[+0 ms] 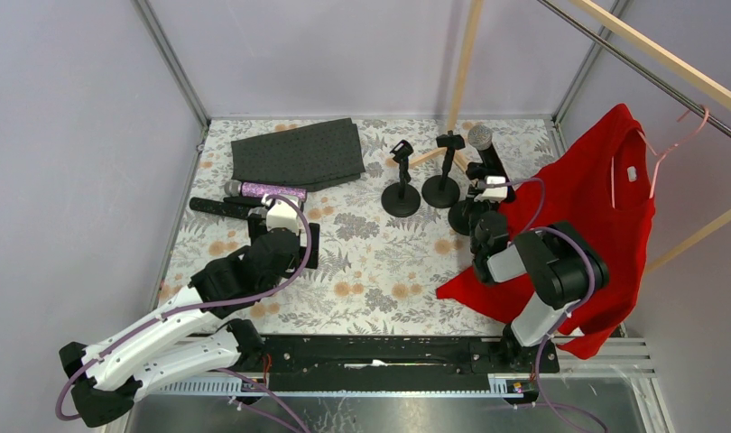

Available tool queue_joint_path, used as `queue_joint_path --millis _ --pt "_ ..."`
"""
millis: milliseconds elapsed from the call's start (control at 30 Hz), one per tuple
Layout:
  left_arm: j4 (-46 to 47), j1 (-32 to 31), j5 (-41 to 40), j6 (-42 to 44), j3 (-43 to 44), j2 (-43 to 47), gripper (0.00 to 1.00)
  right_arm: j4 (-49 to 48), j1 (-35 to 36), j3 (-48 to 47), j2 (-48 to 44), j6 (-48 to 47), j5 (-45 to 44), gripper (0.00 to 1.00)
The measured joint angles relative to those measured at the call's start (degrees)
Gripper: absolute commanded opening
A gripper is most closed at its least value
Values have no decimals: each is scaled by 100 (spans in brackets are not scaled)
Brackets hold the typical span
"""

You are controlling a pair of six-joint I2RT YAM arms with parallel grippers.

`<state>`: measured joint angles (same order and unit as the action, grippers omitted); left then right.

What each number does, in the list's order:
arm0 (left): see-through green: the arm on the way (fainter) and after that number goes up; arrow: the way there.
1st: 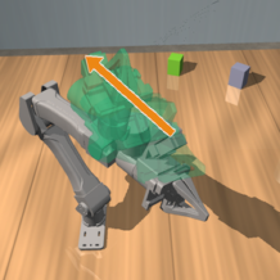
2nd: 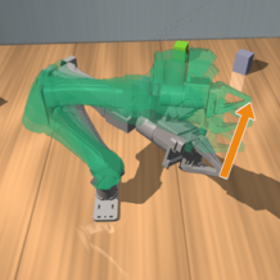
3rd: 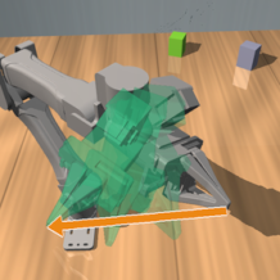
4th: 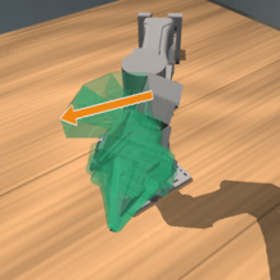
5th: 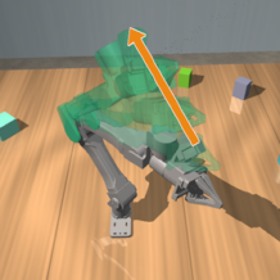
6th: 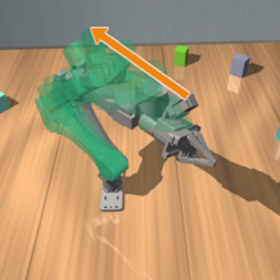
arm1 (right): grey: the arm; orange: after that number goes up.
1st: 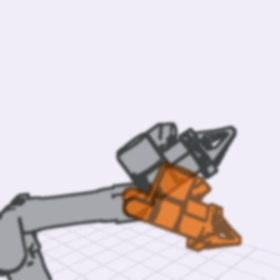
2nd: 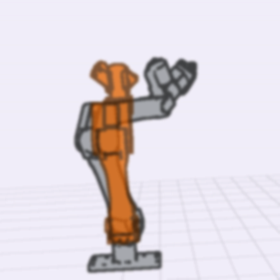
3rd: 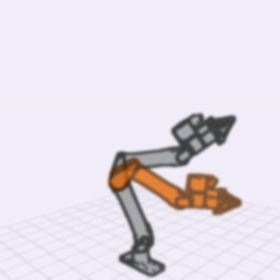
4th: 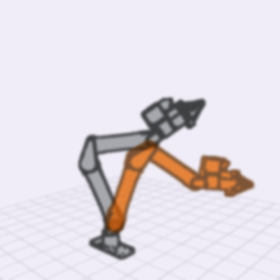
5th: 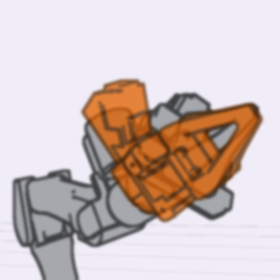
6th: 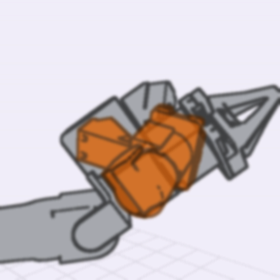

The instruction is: Attach the microphones to the stand

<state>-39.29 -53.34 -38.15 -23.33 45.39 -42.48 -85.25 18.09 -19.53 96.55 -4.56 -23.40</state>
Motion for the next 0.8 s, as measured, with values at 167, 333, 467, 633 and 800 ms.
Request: queue_joint_path --millis 167,333,467,633,800 --pt "0 0 0 0 0 0 99 0 -20 -26 33 -33 127 38" --pt "0 0 0 0 0 0 99 0 -31 111 -98 -24 343 52" --pt "0 0 2 0 0 0 99 -17 -28 459 -542 59 564 65" --pt "0 0 2 -2 0 9 99 -7 -28 820 -1287 192 730 74" --pt "2 0 4 -9 0 129 99 566 -24 1145 -2531 472 811 77"
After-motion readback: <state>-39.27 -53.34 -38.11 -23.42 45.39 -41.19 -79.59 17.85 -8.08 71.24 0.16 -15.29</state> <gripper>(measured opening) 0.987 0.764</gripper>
